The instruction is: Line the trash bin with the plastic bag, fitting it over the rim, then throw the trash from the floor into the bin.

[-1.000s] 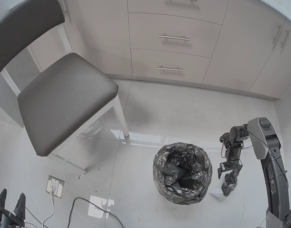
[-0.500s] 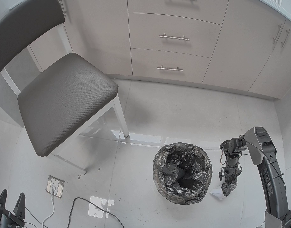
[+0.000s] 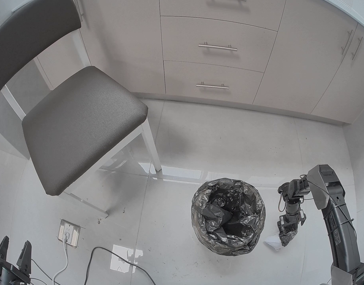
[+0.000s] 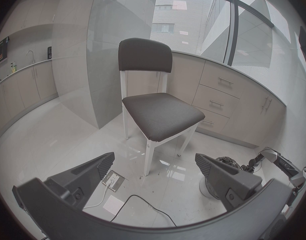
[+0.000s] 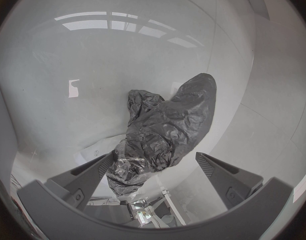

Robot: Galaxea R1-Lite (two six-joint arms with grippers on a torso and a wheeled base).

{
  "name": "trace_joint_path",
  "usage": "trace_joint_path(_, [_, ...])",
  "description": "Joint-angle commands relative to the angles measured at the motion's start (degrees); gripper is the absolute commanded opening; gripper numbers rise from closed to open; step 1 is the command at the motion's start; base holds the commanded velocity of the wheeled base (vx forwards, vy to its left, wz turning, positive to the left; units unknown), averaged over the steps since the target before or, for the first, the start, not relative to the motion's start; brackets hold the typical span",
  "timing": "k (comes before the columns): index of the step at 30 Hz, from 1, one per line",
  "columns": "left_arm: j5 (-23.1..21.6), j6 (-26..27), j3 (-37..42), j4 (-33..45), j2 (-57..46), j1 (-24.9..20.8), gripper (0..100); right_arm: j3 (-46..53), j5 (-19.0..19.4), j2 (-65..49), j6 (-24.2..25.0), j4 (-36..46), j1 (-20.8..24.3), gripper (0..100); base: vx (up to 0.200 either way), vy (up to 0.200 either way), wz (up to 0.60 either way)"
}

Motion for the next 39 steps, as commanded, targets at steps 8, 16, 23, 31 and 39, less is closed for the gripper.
trace_joint_path(8, [0.1,0.0,0.0,0.0,0.0,0.0,100,0.0,0.0,2.4,0.7,-6.7,-1.0,100,0.000,0.000,0.00])
trace_joint_path(16, [0.8,-0.2,0.0,0.0,-0.1,0.0,100,0.0,0.0,2.4,1.9,-6.9,-2.0,100,0.000,0.000,0.00])
trace_joint_path(23, [0.9,-0.4,0.0,0.0,-0.1,0.0,100,0.0,0.0,2.4,2.9,-6.9,-2.0,0,0.000,0.000,0.00])
trace_joint_path(31, [0.9,-0.5,0.0,-0.1,-0.1,0.0,100,0.0,0.1,2.4,2.9,-7.0,-1.6,0,0.000,0.000,0.00])
trace_joint_path(39, [0.9,-0.5,0.0,0.0,0.0,0.0,100,0.0,0.9,2.4,2.6,-0.3,-1.3,0,0.000,0.000,0.00])
